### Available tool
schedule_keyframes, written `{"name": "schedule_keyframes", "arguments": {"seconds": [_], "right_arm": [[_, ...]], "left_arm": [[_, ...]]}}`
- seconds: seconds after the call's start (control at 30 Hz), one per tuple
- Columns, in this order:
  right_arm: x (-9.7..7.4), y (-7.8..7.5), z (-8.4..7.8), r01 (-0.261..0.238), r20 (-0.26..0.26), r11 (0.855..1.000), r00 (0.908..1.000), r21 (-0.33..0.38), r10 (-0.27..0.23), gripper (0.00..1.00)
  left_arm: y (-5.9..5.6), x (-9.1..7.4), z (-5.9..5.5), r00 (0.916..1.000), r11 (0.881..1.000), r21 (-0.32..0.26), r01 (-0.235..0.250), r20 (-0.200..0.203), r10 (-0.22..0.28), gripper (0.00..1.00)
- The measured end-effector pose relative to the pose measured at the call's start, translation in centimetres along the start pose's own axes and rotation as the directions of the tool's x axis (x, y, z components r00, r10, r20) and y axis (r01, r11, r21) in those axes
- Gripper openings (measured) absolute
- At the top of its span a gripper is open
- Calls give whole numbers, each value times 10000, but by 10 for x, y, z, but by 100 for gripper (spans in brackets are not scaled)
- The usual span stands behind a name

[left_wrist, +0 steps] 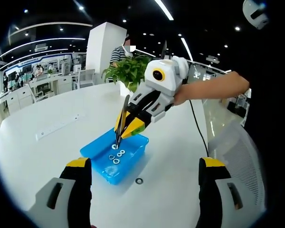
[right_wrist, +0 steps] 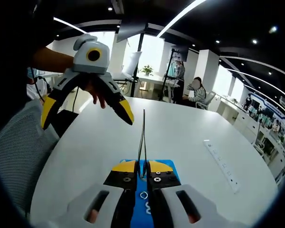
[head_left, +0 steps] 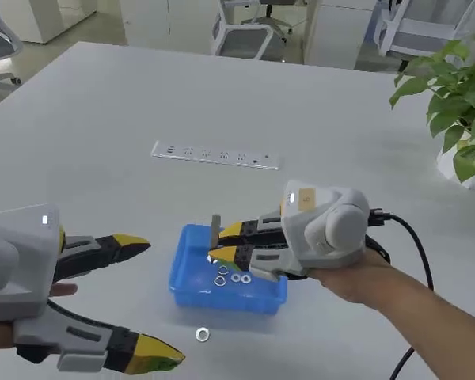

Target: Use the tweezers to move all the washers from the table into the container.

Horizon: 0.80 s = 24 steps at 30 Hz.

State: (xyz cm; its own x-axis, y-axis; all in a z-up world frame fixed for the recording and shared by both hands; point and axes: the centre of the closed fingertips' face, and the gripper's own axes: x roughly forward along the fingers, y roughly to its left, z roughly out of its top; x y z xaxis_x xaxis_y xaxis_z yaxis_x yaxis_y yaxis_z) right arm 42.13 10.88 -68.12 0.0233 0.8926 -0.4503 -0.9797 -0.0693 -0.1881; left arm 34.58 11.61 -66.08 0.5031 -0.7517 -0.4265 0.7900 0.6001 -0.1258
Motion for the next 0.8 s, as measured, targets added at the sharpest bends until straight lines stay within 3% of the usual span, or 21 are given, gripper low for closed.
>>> {"name": "schedule_keyframes", "arguments": {"seconds": [0.53, 0.8], "right_arm": [[20, -1, -24, -775, -146, 9970, 9969, -13, 775, 8], [27, 0, -35, -1106, -358, 9938, 9932, -51, 1104, 8]], "left_arm": [[20, 1, 1, 9985, 9985, 17, -540, 42, 540, 98], [29, 10, 0, 9991, 9990, 220, -388, -156, 392, 87]]}}
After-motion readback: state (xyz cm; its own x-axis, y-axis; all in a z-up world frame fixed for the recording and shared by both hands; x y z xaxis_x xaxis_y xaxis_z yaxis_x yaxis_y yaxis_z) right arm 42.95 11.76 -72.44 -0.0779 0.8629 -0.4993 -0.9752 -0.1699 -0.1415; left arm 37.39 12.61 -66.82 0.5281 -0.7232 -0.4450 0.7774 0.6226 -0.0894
